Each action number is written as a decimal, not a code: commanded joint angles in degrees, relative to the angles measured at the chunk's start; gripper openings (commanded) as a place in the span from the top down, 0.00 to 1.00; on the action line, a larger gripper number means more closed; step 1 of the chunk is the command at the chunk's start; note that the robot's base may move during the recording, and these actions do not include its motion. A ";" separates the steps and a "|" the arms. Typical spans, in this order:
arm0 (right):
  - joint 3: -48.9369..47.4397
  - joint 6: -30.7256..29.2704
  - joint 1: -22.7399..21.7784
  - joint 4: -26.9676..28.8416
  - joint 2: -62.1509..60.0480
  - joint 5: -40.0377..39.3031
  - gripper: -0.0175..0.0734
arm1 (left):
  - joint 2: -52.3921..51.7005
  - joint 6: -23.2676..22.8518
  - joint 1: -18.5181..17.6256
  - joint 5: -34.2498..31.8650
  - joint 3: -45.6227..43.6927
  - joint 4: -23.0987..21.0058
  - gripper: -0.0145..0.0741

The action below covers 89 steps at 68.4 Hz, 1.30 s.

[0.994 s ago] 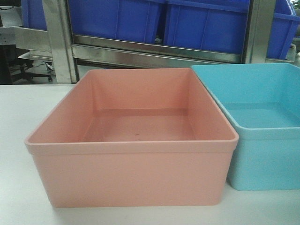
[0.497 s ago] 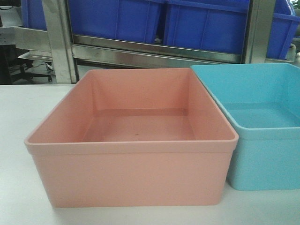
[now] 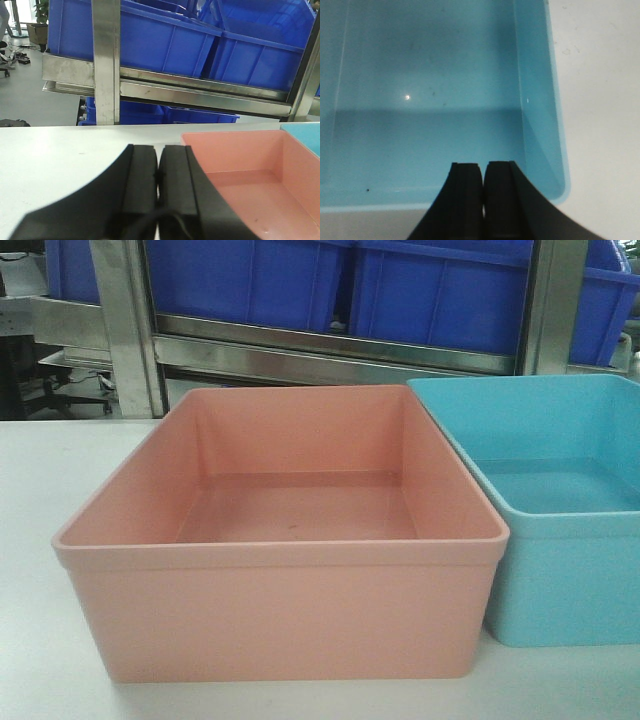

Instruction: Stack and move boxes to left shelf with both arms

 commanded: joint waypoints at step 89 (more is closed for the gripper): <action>-33.11 -20.50 -13.01 9.84 42.18 7.44 0.57 | 0.15 0.30 0.15 -4.96 -1.59 0.10 0.85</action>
